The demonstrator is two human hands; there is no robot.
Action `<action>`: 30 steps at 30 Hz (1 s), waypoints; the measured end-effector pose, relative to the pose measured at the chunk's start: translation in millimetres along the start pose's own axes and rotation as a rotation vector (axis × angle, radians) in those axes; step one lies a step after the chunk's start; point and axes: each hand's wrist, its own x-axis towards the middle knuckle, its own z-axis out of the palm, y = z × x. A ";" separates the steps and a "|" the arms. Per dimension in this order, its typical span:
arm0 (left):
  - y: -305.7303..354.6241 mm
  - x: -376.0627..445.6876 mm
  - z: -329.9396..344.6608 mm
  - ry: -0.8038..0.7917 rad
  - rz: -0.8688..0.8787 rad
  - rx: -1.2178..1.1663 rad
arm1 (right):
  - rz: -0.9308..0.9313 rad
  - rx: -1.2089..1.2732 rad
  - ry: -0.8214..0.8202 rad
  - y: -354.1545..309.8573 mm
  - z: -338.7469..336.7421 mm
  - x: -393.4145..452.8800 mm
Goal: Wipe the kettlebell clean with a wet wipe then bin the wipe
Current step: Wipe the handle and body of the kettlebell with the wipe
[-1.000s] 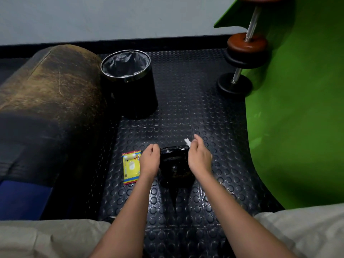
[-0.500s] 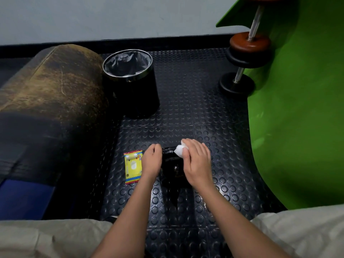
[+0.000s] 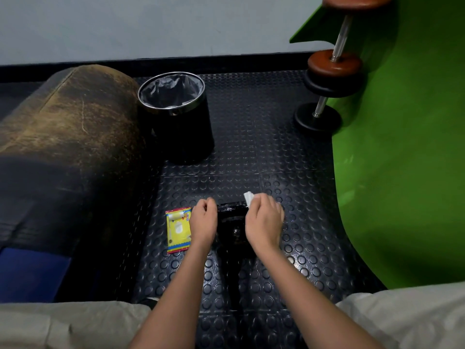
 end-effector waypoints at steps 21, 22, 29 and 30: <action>-31.1 -17.9 -3.0 -0.034 0.007 -0.160 | -0.060 -0.119 -0.161 10.9 -15.5 23.2; -29.4 -18.9 -3.7 -0.052 0.014 -0.104 | -0.092 -0.180 -0.166 5.3 -13.7 23.8; -30.7 -14.3 -4.5 -0.063 0.004 0.013 | -0.471 -0.460 -0.236 -35.4 5.8 4.4; -31.0 -14.0 -4.7 -0.065 0.004 0.019 | -0.527 -0.468 -0.231 -34.9 8.1 2.5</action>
